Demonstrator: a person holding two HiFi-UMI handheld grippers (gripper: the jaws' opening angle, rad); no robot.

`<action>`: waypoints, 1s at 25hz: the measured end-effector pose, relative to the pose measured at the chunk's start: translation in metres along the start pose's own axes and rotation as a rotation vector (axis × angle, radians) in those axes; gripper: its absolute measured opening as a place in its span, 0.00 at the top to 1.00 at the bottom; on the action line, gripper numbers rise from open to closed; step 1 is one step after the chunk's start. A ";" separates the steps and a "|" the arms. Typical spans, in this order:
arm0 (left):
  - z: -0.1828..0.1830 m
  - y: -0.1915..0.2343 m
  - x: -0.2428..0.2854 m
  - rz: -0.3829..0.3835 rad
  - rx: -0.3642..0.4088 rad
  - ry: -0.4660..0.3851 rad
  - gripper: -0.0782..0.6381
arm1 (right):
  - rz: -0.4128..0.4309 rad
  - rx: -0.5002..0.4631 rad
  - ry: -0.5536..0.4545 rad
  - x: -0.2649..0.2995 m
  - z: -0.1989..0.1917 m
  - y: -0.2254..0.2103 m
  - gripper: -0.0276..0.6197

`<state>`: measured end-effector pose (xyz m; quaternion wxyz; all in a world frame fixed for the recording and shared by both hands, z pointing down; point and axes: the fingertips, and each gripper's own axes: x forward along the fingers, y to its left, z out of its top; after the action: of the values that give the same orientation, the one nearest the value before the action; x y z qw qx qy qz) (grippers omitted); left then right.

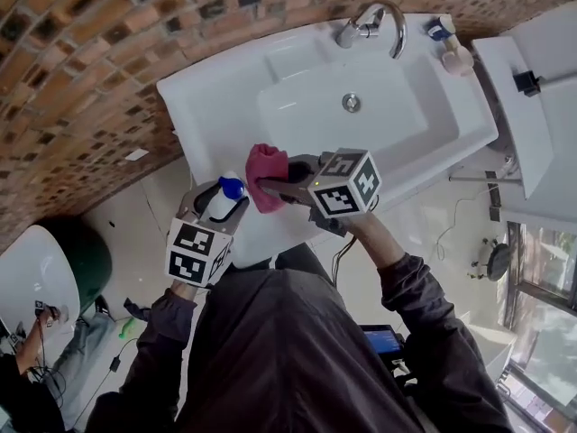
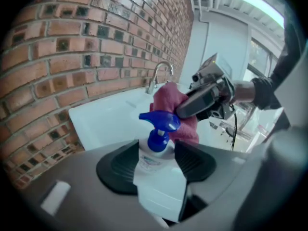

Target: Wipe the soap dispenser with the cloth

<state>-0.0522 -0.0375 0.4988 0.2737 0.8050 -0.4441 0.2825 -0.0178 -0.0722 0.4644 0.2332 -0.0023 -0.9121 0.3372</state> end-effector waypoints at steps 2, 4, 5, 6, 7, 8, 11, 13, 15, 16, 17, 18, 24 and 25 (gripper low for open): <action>0.000 0.000 0.000 -0.007 0.005 0.010 0.55 | 0.072 0.070 -0.030 0.006 0.010 -0.003 0.85; 0.000 0.000 0.001 -0.011 0.015 0.016 0.55 | 0.088 0.051 0.044 0.017 0.003 -0.011 0.85; 0.000 0.000 0.001 -0.013 0.019 0.020 0.55 | 0.087 0.028 0.103 0.023 -0.006 -0.016 0.85; 0.000 0.000 0.001 -0.015 0.023 0.023 0.55 | 0.090 0.010 0.164 0.031 -0.015 -0.020 0.85; 0.000 0.000 0.001 -0.015 0.025 0.025 0.55 | 0.098 0.001 0.215 0.038 -0.023 -0.023 0.85; 0.000 0.001 0.001 -0.016 0.026 0.028 0.55 | 0.109 0.004 0.251 0.044 -0.030 -0.027 0.85; 0.000 0.001 0.001 -0.029 0.024 0.032 0.55 | 0.124 0.049 0.292 0.056 -0.041 -0.038 0.86; 0.000 0.001 0.001 -0.041 0.028 0.037 0.55 | 0.102 0.068 0.322 0.061 -0.052 -0.046 0.86; 0.000 0.003 0.001 -0.056 0.035 0.041 0.55 | 0.057 0.062 0.356 0.068 -0.063 -0.054 0.86; 0.000 0.004 0.001 -0.067 0.037 0.042 0.55 | 0.027 0.049 0.377 0.071 -0.069 -0.059 0.86; 0.000 0.004 0.002 -0.081 0.042 0.044 0.55 | -0.009 0.027 0.402 0.074 -0.076 -0.062 0.86; 0.000 0.005 0.002 -0.098 0.052 0.047 0.55 | -0.047 -0.005 0.427 0.076 -0.082 -0.065 0.86; 0.000 0.010 0.000 -0.250 0.212 0.140 0.55 | -0.184 -0.167 0.434 0.083 -0.084 -0.057 0.86; -0.001 0.011 -0.001 -0.263 0.236 0.156 0.55 | -0.189 -0.172 0.433 0.083 -0.085 -0.055 0.86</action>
<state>-0.0627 -0.0408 0.5008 0.2456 0.8583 -0.2763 0.3559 -0.0472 -0.0496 0.5900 0.4526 -0.0091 -0.8624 0.2267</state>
